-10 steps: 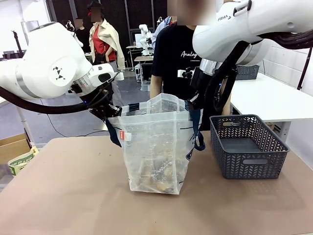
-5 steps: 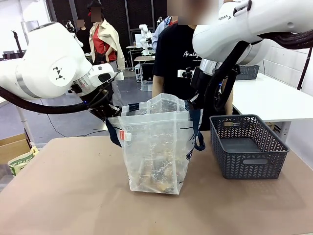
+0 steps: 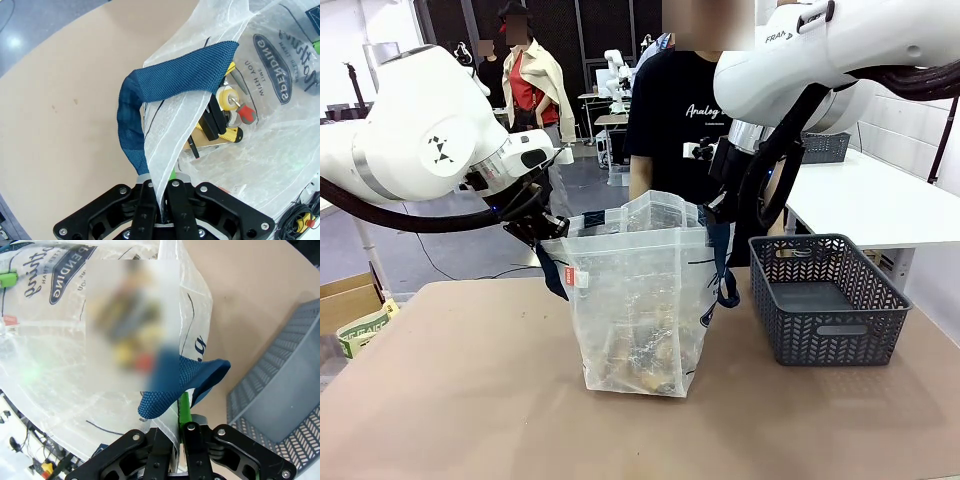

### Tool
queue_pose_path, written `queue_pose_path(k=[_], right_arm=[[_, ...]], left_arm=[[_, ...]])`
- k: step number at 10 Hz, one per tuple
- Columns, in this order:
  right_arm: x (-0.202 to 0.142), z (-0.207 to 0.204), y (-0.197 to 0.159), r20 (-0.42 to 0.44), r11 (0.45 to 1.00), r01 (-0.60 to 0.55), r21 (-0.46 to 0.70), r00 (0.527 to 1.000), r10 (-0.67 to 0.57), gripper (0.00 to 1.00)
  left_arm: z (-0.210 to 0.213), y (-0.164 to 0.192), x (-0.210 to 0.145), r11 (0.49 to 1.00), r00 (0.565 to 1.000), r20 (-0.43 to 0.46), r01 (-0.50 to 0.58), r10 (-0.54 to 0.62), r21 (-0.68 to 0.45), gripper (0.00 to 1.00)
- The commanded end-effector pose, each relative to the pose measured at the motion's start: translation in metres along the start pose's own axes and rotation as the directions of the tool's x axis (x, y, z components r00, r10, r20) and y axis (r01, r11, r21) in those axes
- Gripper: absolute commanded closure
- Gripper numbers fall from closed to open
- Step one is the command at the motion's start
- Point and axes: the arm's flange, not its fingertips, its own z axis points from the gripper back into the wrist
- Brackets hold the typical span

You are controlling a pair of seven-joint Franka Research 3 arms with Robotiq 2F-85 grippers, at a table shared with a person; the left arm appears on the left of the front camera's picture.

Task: Transfer purchased items from the store into the shopping bag.
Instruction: Move the Reusable shopping bag to the right side of the table.

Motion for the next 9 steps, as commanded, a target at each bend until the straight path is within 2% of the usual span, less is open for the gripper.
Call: queue_pose_path(k=[1, 9], right_arm=[[-0.0003, 0.0003, -0.0012, 0.002, 1.000, 0.003, -0.001, 1.000, -0.003, 1.00], [-0.0003, 0.0003, -0.0012, 0.002, 1.000, 0.003, -0.001, 1.000, -0.003, 1.00]], left_arm=[[0.0033, 0.0018, 0.0001, 1.000, 1.000, 0.007, -0.002, 0.002, 0.003, 1.00], [0.0033, 0.0018, 0.0001, 1.000, 1.000, 0.007, -0.002, 0.002, 0.003, 1.00]])
